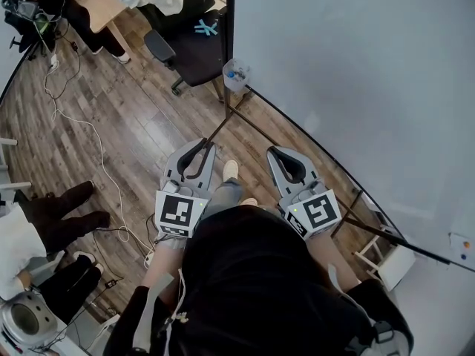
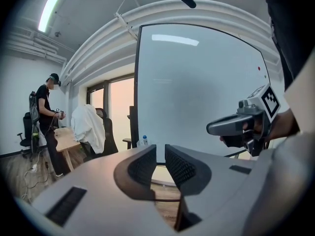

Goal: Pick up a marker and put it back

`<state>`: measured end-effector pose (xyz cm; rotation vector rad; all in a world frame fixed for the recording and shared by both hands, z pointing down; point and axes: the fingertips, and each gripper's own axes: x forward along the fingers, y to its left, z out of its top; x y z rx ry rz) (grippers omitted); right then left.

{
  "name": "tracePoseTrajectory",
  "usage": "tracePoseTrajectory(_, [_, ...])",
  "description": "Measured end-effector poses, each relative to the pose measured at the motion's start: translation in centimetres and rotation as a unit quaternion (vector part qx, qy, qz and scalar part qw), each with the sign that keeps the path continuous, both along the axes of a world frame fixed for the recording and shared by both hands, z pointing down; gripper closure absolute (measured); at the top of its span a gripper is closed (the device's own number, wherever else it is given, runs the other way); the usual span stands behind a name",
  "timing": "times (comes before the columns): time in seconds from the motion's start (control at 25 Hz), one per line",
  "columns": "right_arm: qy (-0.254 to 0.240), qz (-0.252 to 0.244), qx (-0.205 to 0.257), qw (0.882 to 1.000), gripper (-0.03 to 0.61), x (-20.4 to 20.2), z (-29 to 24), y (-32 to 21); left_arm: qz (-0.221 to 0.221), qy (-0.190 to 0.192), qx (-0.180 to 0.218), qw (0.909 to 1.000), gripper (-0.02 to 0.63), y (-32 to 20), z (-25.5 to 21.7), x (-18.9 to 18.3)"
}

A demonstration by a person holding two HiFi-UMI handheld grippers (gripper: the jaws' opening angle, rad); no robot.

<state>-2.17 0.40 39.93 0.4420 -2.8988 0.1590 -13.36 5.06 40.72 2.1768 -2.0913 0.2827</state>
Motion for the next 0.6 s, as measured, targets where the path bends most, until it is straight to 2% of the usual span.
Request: tracePoseTrajectory(0.6, [0.014,-0.013,0.014,1.000,0.555,-0.4,0.5,1.6,-0.008,0.003,-0.002,1.0000,0.554,1.7,0.6,-0.4])
